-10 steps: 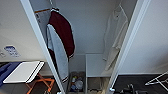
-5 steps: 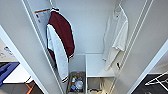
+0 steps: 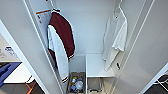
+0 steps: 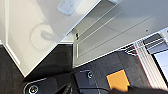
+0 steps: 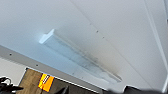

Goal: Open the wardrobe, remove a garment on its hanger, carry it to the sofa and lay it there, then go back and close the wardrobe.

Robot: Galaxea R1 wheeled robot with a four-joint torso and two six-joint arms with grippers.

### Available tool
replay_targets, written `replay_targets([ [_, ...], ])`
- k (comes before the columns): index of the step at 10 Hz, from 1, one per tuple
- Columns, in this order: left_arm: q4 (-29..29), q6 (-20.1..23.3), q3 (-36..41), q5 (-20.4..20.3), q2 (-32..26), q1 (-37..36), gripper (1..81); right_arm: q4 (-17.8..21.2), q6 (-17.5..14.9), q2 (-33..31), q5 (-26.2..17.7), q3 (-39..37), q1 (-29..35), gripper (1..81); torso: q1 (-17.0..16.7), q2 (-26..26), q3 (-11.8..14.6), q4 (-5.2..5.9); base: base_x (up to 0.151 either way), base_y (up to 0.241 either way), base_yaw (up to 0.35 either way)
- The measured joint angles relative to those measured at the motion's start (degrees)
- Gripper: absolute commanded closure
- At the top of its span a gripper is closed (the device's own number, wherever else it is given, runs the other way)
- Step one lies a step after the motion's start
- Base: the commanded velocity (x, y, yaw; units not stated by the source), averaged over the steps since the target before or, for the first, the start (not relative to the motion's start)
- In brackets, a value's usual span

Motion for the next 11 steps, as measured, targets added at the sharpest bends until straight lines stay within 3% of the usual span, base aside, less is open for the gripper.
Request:
replay_targets([
  [4, -0.5, -0.1, -9.9, -3.8, 7.3, 4.4, 1.0, 0.8, 4.0, 2.4, -5.5, -16.9, -1.4, 1.0, 0.0, 0.0, 0.0, 0.00, 0.000, 0.000, 0.000],
  [7, -1.2, -0.3, -19.7, -4.1, 15.4, 7.6, 1.0, 1.8, 7.3, 6.2, -10.2, -27.7, -4.1, 1.0, 0.0, 0.0, 0.0, 0.00, 0.000, 0.000, 0.000],
  [11, -2.5, -1.3, -31.8, -4.6, 27.1, 10.0, 1.0, 2.0, 9.1, 12.4, -11.9, -31.5, -16.2, 1.0, -0.1, 0.0, 0.1, 0.00, 0.000, 0.000, 0.000],
])
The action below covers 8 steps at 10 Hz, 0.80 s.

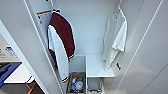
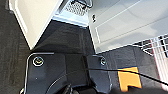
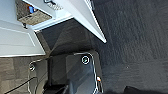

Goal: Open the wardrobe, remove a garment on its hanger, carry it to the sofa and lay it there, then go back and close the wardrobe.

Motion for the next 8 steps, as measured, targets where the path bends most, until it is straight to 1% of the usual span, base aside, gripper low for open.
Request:
replay_targets([
  [2, -0.8, -0.1, -5.2, 0.1, 4.4, 1.2, 1.0, 0.0, 0.4, 3.2, 0.4, -2.7, -5.8, 1.0, 0.0, 0.0, 0.0, 0.00, 0.000, 0.000, 0.000],
  [3, -1.3, -0.2, -8.1, 0.1, 6.1, 1.4, 1.0, 0.0, 0.4, 6.4, 0.8, -4.2, -7.7, 1.0, 0.0, 0.0, 0.0, 0.00, 0.000, 0.000, 0.000],
  [5, -2.4, -0.2, -13.5, 0.0, 10.4, 1.4, 1.0, 0.0, 0.4, 13.8, 2.5, -7.1, -9.7, 1.0, -0.1, -0.1, 0.0, 0.00, 0.000, 0.000, 0.000],
  [7, -3.2, -0.2, -15.8, 0.0, 14.5, 1.4, 1.0, 0.0, 0.1, 19.4, 3.1, -12.2, -11.3, 1.0, -0.1, -0.1, 0.0, 0.00, 0.000, 0.000, 0.000],
  [8, -4.3, -0.2, -16.7, -0.2, 15.7, 1.1, 1.0, -0.1, -0.5, 22.6, 3.3, -14.7, -12.0, 1.0, -0.1, -0.1, 0.0, 0.00, 0.000, 0.000, 0.000],
])
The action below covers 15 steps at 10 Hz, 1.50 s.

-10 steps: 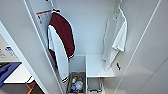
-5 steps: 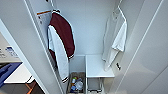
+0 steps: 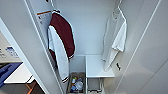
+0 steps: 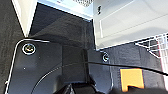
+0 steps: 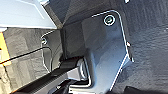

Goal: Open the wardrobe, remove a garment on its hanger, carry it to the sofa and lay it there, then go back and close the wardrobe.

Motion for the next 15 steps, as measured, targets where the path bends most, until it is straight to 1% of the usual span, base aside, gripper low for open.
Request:
replay_targets([
  [1, -1.5, 0.0, -1.3, -0.7, 0.9, -0.2, 1.0, -0.2, -0.7, 3.2, 0.3, -1.8, -0.8, 1.0, 0.0, 0.0, 0.0, 0.00, 0.000, 0.000, 0.000],
  [2, -2.5, 0.0, -2.3, -2.5, 1.4, -0.4, 1.0, -0.6, -1.5, 5.8, 0.8, -3.0, -1.6, 1.0, 0.0, 0.0, 0.0, 0.00, 0.000, 0.000, 0.000],
  [4, -8.1, -0.1, -3.4, -10.1, 3.0, -0.8, 1.0, -1.7, -2.5, 9.6, 1.4, -6.1, -3.1, 1.0, 0.0, 0.0, 0.0, 0.00, 0.000, 0.000, 0.000],
  [5, -13.1, -0.1, -3.8, -14.6, 4.1, -1.1, 1.0, -2.3, -2.7, 10.6, 1.5, -6.7, -3.5, 1.0, 0.0, 0.0, 0.0, 0.00, 0.000, 0.000, 0.000],
  [6, -16.9, -0.1, -4.3, -17.0, 5.2, -2.4, 1.0, -2.6, -2.9, 11.5, 1.6, -6.8, -3.5, 1.0, 0.0, 0.0, 0.0, 0.00, 0.000, 0.000, 0.000],
  [9, -23.7, -0.2, -8.0, -19.0, 7.7, -7.6, 1.0, -3.0, -3.0, 11.9, 1.8, -6.0, -3.5, 1.0, 0.0, 0.0, 0.0, 0.00, 0.000, 0.000, 0.000],
  [11, -26.4, -0.2, -12.2, -19.0, 10.0, -8.2, 1.0, -3.0, -3.0, 12.0, 1.8, -5.9, -3.5, 1.0, 0.0, 0.0, 0.0, 0.00, 0.000, 0.000, 0.000],
  [13, -29.5, -0.2, -17.1, -19.2, 13.5, -9.4, 1.0, -3.0, -3.0, 11.5, 1.7, -4.2, -3.5, 1.0, 0.0, 0.0, 0.0, 0.00, 0.000, 0.000, 0.000],
  [15, -33.4, -0.2, -22.2, -21.4, 16.9, -10.1, 1.0, -3.0, -3.0, 10.8, 1.7, -2.8, -3.2, 1.0, 0.0, 0.0, 0.0, 0.00, 0.000, 0.000, 0.000],
])
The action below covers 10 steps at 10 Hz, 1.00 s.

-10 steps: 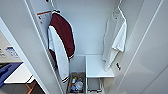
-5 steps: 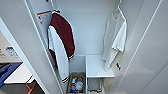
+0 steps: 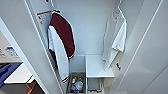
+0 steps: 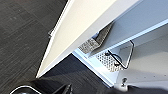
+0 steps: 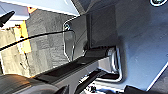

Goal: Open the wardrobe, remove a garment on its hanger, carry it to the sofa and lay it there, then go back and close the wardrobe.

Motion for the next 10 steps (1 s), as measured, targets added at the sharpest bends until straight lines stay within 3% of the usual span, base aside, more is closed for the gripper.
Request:
replay_targets([
  [7, -10.9, 0.2, -23.9, -2.1, 9.1, -0.9, 1.0, 0.0, 0.0, -1.0, 0.0, 1.4, 0.0, 1.0, 0.0, 0.0, 0.0, 0.00, 0.000, 0.000, 0.000],
  [10, -16.0, 0.2, -29.2, -2.8, 10.8, -1.7, 1.0, 0.0, 0.0, -1.0, 0.0, 1.4, 0.0, 1.0, 0.0, 0.0, 0.0, 0.00, 0.000, 0.000, 0.000],
])
